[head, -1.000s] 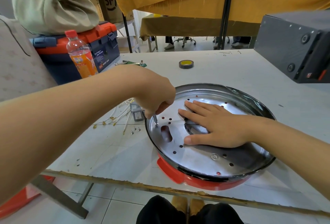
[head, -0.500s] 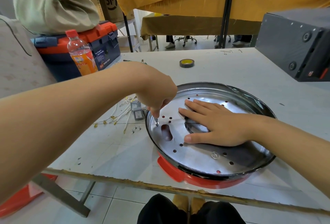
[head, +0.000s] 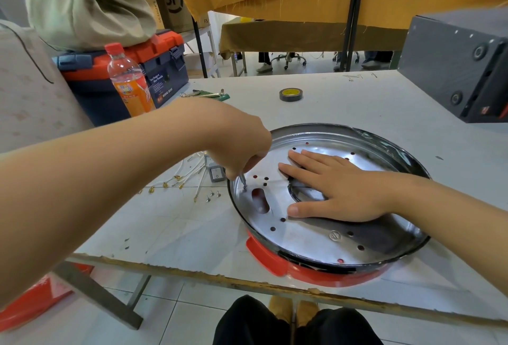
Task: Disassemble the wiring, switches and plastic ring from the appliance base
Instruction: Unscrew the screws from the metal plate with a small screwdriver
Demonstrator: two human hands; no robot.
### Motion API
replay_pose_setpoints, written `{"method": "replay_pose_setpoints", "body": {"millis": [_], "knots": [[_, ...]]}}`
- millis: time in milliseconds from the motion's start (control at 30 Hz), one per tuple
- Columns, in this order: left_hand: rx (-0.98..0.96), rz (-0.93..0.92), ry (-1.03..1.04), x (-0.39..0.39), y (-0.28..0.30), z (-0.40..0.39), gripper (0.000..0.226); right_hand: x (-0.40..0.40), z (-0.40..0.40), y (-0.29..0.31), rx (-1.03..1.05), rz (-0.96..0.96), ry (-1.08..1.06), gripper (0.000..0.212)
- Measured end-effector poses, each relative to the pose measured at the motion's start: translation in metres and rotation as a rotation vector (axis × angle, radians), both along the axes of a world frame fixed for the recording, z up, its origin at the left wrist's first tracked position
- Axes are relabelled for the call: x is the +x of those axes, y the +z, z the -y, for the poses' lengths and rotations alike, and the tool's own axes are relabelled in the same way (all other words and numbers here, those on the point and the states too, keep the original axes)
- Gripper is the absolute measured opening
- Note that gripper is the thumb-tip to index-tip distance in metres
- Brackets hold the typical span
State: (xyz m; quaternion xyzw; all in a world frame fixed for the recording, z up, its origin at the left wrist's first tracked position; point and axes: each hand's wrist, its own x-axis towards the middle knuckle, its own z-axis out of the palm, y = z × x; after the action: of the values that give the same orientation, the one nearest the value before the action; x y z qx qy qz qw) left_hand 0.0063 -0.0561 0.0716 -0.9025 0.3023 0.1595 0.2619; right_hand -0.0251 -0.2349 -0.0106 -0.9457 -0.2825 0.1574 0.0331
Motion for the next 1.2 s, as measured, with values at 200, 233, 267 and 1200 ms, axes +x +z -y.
{"method": "replay_pose_setpoints", "body": {"millis": [200,233,267,1200], "knots": [[-0.042,-0.038,-0.007,0.0040,0.0039,-0.0003,0.020,0.0011,0.0002,-0.0006,-0.009,0.006,0.006,0.096],[-0.040,-0.045,-0.006,0.0038,0.0042,0.0006,0.020,0.0010,0.0002,-0.0008,-0.009,0.005,0.005,0.095],[-0.036,-0.047,-0.005,0.0034,0.0046,0.0014,0.019,0.0011,0.0003,-0.0010,-0.007,0.005,0.005,0.095],[-0.022,-0.043,0.015,0.0023,0.0036,0.0011,0.025,-0.0003,-0.0003,0.0009,-0.007,-0.004,0.003,0.094]]}}
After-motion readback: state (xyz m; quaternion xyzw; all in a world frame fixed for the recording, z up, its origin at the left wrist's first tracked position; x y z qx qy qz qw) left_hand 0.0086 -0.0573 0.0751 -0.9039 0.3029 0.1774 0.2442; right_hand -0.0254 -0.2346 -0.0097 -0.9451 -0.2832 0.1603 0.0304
